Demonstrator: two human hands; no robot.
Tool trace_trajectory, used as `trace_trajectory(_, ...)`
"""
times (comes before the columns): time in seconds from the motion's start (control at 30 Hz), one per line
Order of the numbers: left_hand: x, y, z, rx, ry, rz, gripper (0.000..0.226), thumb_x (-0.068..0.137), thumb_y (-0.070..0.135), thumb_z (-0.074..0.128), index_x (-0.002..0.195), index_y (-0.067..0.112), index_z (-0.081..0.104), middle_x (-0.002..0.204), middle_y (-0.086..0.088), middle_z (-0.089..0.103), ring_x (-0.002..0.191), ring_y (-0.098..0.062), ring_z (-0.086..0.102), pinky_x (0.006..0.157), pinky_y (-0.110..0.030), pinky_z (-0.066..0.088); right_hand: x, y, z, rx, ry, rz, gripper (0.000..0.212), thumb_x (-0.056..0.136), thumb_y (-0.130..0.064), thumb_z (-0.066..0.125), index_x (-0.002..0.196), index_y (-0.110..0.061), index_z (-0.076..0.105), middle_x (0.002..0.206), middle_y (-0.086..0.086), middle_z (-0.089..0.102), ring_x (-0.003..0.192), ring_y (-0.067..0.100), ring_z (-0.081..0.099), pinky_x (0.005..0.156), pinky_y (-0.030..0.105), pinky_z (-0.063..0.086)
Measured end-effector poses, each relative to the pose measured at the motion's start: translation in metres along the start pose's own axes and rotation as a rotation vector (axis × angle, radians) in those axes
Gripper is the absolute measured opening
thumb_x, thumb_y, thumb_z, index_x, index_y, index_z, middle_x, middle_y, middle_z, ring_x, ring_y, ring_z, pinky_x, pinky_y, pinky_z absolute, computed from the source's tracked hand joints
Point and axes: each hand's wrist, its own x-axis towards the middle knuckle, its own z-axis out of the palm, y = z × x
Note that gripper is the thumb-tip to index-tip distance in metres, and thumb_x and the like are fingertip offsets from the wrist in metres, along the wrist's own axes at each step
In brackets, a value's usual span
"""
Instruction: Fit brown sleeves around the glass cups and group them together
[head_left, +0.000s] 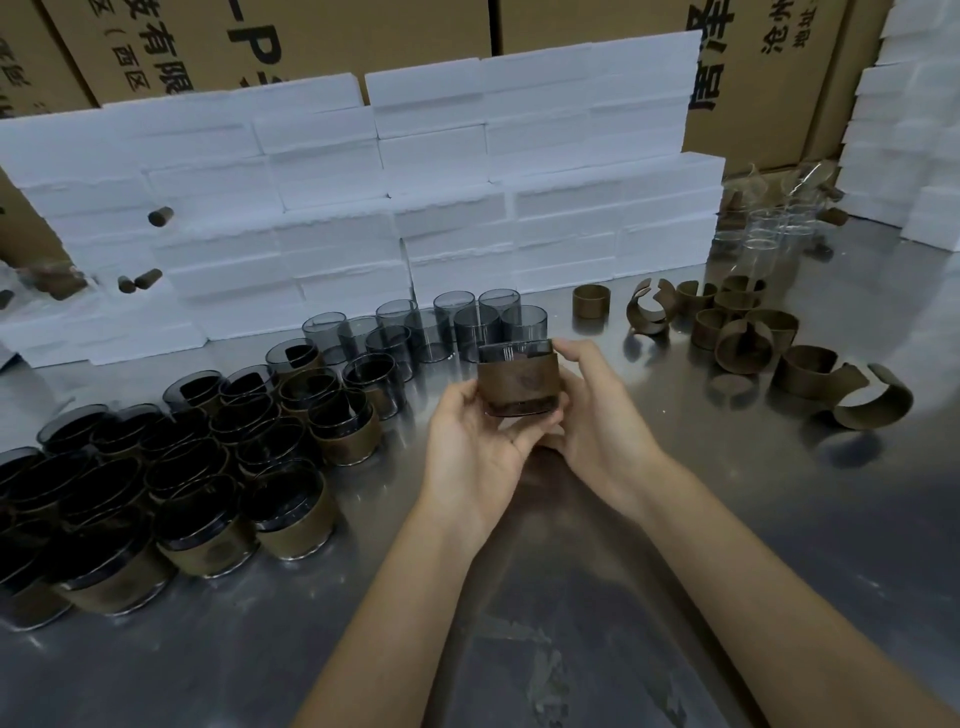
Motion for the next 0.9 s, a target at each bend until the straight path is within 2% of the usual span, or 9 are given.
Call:
trace_trajectory(0.1, 0.004, -0.006, 0.0, 0.277, 0.118, 0.123, 0.039, 0.11, 0.024, 0.034, 0.113, 0.001, 0.066, 0.09, -0.012, 0.076, 0.071, -0.022, 0.073, 0.065, -0.034, 0.062, 0.002, 0.007, 0.0, -0.057, -0.067, 0.003, 0.066, 0.103, -0.058, 0.033, 0.135, -0.01, 0.063, 0.128, 0.016, 0.071, 0.114, 0.024, 0.065, 0.107, 0.041, 0.043)
trace_trajectory(0.17, 0.003, -0.009, 0.001, 0.416, 0.19, 0.201, 0.042, 0.112, 0.029, 0.033, 0.104, 0.01, 0.07, 0.078, -0.005, 0.077, 0.062, -0.016, 0.071, 0.054, -0.027, 0.056, 0.005, 0.01, -0.001, -0.089, -0.094, 0.005, 0.07, 0.1, -0.066, 0.033, 0.136, -0.014, 0.064, 0.129, 0.015, 0.07, 0.118, 0.025, 0.063, 0.111, 0.044, 0.041)
trace_trajectory(0.23, 0.002, -0.006, 0.002, 0.474, 0.261, 0.235, 0.042, 0.111, 0.034, 0.037, 0.104, 0.012, 0.072, 0.084, -0.008, 0.079, 0.071, -0.019, 0.074, 0.061, -0.027, 0.058, 0.008, 0.013, -0.001, -0.119, -0.119, 0.021, 0.077, 0.091, -0.073, 0.035, 0.132, -0.017, 0.067, 0.127, 0.015, 0.071, 0.112, 0.026, 0.064, 0.102, 0.04, 0.045)
trace_trajectory(0.37, 0.001, -0.001, -0.003, 0.538, 0.33, 0.296, 0.038, 0.11, 0.034, 0.042, 0.117, 0.01, 0.072, 0.112, -0.015, 0.076, 0.11, -0.032, 0.071, 0.105, -0.049, 0.052, 0.011, 0.016, -0.003, -0.281, -0.078, 0.004, 0.077, 0.088, -0.077, 0.033, 0.13, -0.022, 0.068, 0.119, 0.006, 0.076, 0.115, 0.024, 0.07, 0.093, 0.035, 0.051)
trace_trajectory(0.5, -0.004, -0.002, -0.001, 0.558, 0.264, 0.279, 0.041, 0.101, 0.053, 0.055, 0.108, 0.016, 0.073, 0.104, -0.007, 0.078, 0.102, -0.028, 0.075, 0.1, -0.053, 0.056, 0.01, 0.019, -0.003, -0.357, -0.002, -0.085, 0.053, 0.1, -0.066, 0.041, 0.121, -0.027, 0.069, 0.111, 0.0, 0.078, 0.106, 0.021, 0.073, 0.084, 0.034, 0.054)
trace_trajectory(0.6, -0.001, -0.001, -0.004, 0.657, 0.272, 0.239, 0.044, 0.087, 0.058, 0.073, 0.115, 0.024, 0.068, 0.107, 0.004, 0.077, 0.1, -0.009, 0.073, 0.097, -0.039, 0.057, 0.01, 0.023, -0.006, -0.428, -0.021, -0.121, 0.035, 0.103, -0.055, 0.049, 0.121, -0.031, 0.068, 0.112, -0.006, 0.077, 0.104, 0.012, 0.073, 0.085, 0.027, 0.058)
trace_trajectory(0.73, 0.006, 0.004, -0.015, 0.815, 0.367, 0.26, 0.049, 0.088, 0.039, 0.079, 0.129, 0.029, 0.054, 0.123, 0.004, 0.063, 0.118, -0.014, 0.062, 0.099, -0.028, 0.051, 0.01, 0.025, -0.004, -0.503, -0.046, -0.098, 0.023, 0.108, -0.034, 0.049, 0.114, -0.036, 0.071, 0.104, -0.019, 0.076, 0.099, -0.004, 0.069, 0.078, 0.013, 0.052)
trace_trajectory(0.83, 0.007, 0.007, -0.02, 0.951, 0.413, 0.336, 0.043, 0.094, 0.015, 0.069, 0.133, 0.023, 0.053, 0.108, 0.014, 0.063, 0.098, -0.005, 0.062, 0.071, -0.007, 0.046, 0.013, 0.028, -0.005, -0.556, -0.024, -0.086, 0.031, 0.107, -0.019, 0.05, 0.094, -0.032, 0.075, 0.085, -0.017, 0.076, 0.082, -0.009, 0.065, 0.076, 0.01, 0.05)
trace_trajectory(0.9, 0.006, 0.008, -0.022, 1.129, 0.443, 0.435, 0.042, 0.095, 0.011, 0.064, 0.134, 0.023, 0.054, 0.119, 0.007, 0.065, 0.107, -0.012, 0.061, 0.093, -0.019, 0.048, 0.014, 0.029, -0.005, -0.577, -0.02, -0.085, 0.032, 0.106, -0.016, 0.051, 0.094, -0.035, 0.074, 0.085, -0.022, 0.075, 0.084, -0.01, 0.066, 0.081, 0.01, 0.05)
